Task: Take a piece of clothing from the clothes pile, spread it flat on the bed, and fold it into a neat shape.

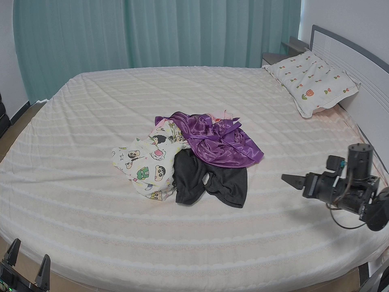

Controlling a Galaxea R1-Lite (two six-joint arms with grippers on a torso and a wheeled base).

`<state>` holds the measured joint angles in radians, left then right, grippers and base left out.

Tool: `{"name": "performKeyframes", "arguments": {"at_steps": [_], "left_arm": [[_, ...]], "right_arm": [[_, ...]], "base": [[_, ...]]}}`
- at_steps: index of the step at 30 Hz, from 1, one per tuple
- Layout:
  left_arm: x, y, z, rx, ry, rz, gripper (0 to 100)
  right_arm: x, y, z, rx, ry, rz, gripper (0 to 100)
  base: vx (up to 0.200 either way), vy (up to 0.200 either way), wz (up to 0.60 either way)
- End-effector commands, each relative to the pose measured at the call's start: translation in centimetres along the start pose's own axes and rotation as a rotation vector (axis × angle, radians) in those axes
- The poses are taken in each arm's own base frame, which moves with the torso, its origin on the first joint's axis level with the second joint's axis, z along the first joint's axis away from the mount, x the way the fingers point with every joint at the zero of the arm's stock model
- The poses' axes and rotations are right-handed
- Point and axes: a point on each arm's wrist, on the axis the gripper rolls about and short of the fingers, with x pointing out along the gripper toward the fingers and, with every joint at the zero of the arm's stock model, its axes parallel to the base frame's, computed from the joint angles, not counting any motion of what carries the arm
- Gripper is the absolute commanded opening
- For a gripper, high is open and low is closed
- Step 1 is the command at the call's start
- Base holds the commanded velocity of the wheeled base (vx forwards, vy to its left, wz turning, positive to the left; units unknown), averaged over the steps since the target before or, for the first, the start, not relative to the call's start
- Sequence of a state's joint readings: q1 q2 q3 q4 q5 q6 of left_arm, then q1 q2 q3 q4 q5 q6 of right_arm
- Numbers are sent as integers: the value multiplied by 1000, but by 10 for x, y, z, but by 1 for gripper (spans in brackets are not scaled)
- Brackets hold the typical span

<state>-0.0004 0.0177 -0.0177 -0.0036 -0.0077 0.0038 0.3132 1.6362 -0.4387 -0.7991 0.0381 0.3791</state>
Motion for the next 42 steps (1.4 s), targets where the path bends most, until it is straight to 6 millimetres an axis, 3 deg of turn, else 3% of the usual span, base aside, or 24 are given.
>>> {"name": "performKeyframes", "arguments": {"at_steps": [1,7,16,24,35,36,42], "left_arm": [[0,0,-5,-1,5,0,100],[0,0,-5,-1,5,0,100],[0,0,-5,-1,5,0,100],[0,0,-5,1,5,0,100],[0,0,-5,-1,5,0,100],[0,0,-5,-1,5,0,100],[0,0,-5,-1,7,-1,100]], "right_arm": [[119,43,-60,126,111,40,100],[150,47,-82,140,153,38,100],[174,50,-90,137,152,45,100],[180,47,-91,138,152,34,100],[183,59,-92,129,146,65,100],[183,59,-92,130,144,65,0],[177,59,-90,134,145,69,0]], "base": [[0,0,0],[0,0,0],[0,0,0],[0,0,0],[0,0,0],[0,0,0],[0,0,0]]}}
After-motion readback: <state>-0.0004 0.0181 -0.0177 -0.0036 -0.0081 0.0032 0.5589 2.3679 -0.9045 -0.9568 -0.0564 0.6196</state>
